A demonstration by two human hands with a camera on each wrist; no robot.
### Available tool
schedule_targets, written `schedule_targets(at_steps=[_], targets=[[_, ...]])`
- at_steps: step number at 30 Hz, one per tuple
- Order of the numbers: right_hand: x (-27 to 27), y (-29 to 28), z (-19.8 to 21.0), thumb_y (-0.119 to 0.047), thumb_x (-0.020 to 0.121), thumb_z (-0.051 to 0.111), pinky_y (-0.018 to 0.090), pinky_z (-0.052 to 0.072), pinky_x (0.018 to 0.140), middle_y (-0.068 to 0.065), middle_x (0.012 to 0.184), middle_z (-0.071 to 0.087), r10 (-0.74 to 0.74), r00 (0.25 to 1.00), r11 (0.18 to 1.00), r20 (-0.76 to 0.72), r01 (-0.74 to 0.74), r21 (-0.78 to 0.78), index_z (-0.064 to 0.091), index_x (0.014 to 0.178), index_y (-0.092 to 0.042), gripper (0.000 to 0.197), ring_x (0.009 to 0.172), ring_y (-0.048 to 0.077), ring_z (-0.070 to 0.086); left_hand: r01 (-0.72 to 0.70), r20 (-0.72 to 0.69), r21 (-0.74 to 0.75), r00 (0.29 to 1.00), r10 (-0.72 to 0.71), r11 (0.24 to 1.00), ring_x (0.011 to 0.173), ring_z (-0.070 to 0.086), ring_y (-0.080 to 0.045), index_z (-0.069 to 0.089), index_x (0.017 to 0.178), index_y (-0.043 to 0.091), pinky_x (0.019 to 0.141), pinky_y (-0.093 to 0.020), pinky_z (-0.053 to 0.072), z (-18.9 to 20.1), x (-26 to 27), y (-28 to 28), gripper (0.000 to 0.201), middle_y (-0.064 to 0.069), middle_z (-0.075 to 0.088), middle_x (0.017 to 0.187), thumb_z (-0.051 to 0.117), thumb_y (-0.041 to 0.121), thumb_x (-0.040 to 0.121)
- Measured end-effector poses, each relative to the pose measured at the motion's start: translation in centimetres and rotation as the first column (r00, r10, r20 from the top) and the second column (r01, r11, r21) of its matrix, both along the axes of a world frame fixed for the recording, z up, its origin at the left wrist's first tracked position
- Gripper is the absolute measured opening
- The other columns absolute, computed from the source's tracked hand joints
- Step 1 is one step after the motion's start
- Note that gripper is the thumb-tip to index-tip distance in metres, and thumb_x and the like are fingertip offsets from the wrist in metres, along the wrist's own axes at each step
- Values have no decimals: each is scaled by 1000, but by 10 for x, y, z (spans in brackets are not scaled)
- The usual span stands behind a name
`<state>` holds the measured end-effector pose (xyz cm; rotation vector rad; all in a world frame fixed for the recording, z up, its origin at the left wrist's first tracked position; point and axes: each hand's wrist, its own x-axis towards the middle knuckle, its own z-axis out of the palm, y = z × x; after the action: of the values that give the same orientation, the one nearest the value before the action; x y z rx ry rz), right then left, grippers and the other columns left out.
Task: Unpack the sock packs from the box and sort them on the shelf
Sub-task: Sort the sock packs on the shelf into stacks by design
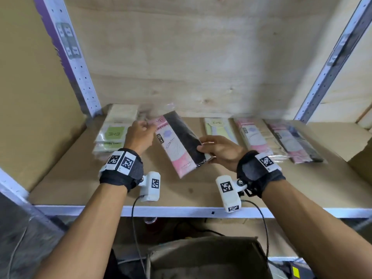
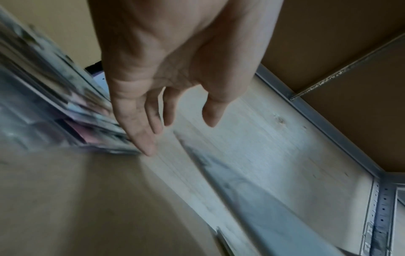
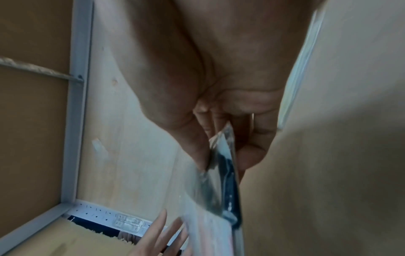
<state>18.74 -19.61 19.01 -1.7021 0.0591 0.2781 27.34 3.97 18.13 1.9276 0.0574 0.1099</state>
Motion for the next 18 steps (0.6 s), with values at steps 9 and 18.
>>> schedule_targets(at_steps=[9, 18], targets=[[-38, -45, -1, -1, 89, 54, 27, 42, 69, 12, 87, 64, 56, 998, 944, 25, -44, -328, 64, 99, -6, 15, 73, 18, 54, 104, 33, -18, 994, -103, 994, 58, 69, -6, 77, 91, 16, 63, -26, 48, -5, -3, -10, 30, 0, 77, 76, 69, 45, 88], [-41, -63, -11, -44, 105, 33, 28, 36, 63, -1, 81, 55, 62, 988, 725, 140, 52, -687, 51, 84, -21, 36, 74, 17, 53, 214, 16, 134, 976, -218, 968, 54, 70, -11, 64, 85, 17, 50, -21, 45, -4, -15, -45, 28, 5, 72, 60, 53, 41, 96]])
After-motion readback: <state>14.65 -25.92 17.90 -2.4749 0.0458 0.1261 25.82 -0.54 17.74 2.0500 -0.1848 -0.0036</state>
